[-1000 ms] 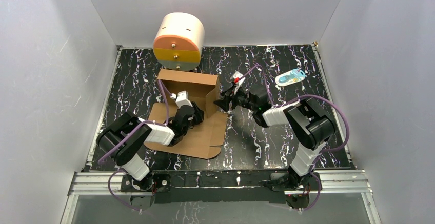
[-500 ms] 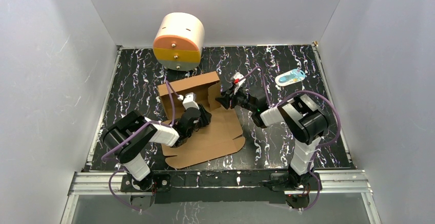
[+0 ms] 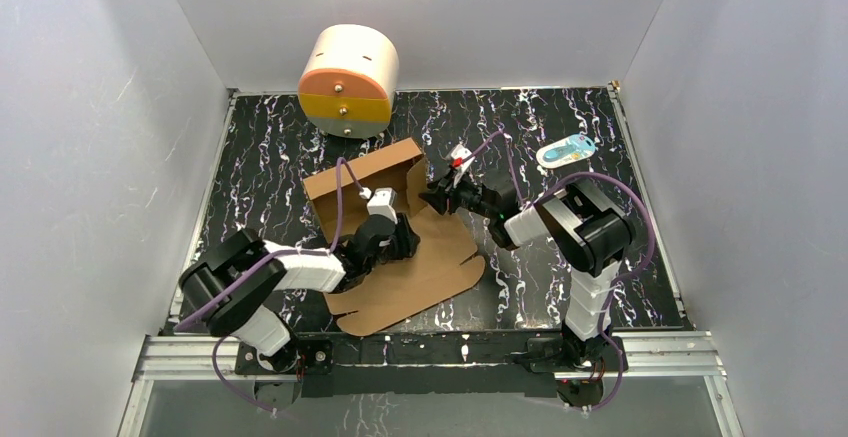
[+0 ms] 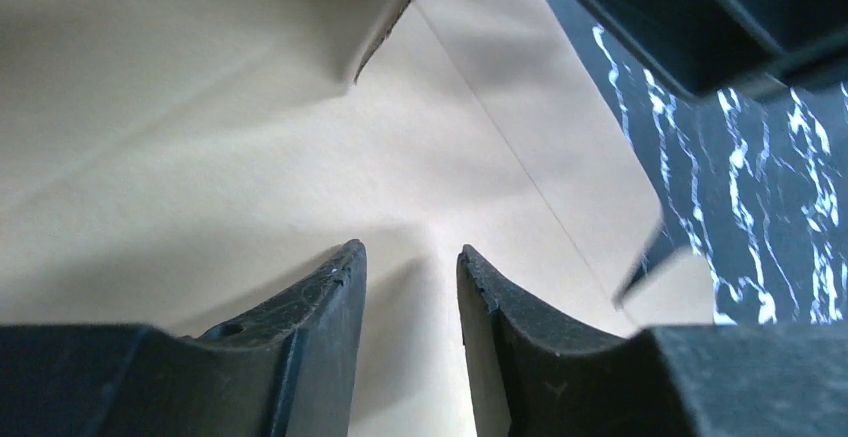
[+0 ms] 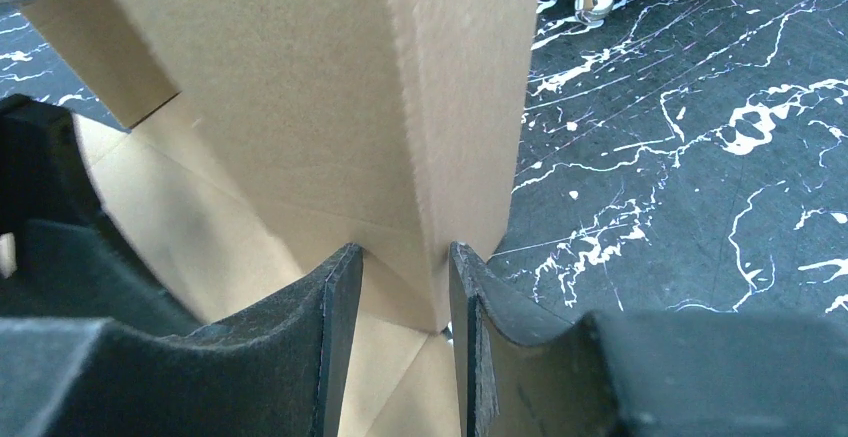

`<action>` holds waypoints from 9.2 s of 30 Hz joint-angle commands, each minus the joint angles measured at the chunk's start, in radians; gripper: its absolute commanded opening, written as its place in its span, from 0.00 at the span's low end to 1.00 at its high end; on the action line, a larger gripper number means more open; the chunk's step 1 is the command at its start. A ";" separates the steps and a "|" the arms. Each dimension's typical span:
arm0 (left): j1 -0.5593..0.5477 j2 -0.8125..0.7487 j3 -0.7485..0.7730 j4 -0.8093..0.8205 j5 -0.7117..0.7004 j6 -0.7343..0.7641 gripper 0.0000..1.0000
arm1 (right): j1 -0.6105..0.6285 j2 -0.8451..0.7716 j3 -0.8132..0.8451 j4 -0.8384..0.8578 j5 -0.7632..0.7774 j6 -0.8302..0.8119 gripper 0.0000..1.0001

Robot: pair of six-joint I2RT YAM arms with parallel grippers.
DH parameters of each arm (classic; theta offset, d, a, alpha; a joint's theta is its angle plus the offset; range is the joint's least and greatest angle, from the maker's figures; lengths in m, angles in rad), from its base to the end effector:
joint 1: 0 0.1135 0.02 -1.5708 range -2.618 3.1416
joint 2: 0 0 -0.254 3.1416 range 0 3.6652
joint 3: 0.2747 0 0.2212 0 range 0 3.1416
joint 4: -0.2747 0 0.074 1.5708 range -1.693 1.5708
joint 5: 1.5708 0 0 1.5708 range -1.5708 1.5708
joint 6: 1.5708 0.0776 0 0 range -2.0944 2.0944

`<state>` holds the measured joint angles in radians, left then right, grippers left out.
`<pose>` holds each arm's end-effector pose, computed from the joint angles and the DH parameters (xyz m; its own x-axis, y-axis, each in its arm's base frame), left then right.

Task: Fold the paper box

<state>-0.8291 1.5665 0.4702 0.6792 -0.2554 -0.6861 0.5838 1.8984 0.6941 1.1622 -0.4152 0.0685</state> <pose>0.2211 -0.2123 0.1451 -0.5649 -0.2909 -0.7722 0.2579 0.8267 -0.5000 0.2989 0.2350 0.1706 -0.0926 0.0139 -0.9956 -0.8363 0.5417 0.0853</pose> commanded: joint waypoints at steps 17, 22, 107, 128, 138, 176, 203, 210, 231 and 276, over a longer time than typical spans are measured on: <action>0.007 -0.420 0.477 -0.876 0.069 0.239 0.48 | -0.010 0.037 0.087 0.044 -0.102 -0.061 0.46; 0.153 -0.418 0.595 -0.933 0.054 0.278 0.47 | -0.016 0.037 0.098 0.032 -0.119 -0.067 0.46; 0.552 0.247 0.829 -0.766 0.960 0.100 0.62 | 0.001 -0.181 0.071 -0.044 -0.114 -0.115 0.55; 0.495 0.320 0.841 -0.819 0.842 0.148 0.65 | 0.043 -0.076 0.021 0.000 0.030 -0.164 0.40; 0.517 0.129 0.871 -0.902 0.578 0.199 0.70 | 0.045 -0.100 0.019 -0.097 0.053 -0.203 0.32; 0.464 -0.004 0.639 -0.771 0.728 0.107 0.59 | 0.165 -0.075 0.024 -0.075 0.510 -0.187 0.31; 0.464 -0.021 0.573 -0.725 0.716 0.045 0.49 | 0.204 -0.002 0.072 -0.021 0.908 -0.047 0.30; 0.463 -0.031 0.557 -0.698 0.725 0.009 0.46 | 0.213 0.043 0.094 0.039 0.939 -0.058 0.30; 0.461 -0.039 0.551 -0.685 0.740 -0.023 0.44 | 0.234 0.138 0.146 0.223 1.118 -0.150 0.36; 0.433 -0.025 0.556 -0.719 0.737 -0.003 0.47 | 0.166 0.160 0.165 0.277 0.856 -0.098 0.43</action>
<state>-0.3809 1.5223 1.0451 0.0895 0.4225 -0.7071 0.7670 2.0583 0.8143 1.3651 0.3637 -0.0071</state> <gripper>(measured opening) 0.468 0.445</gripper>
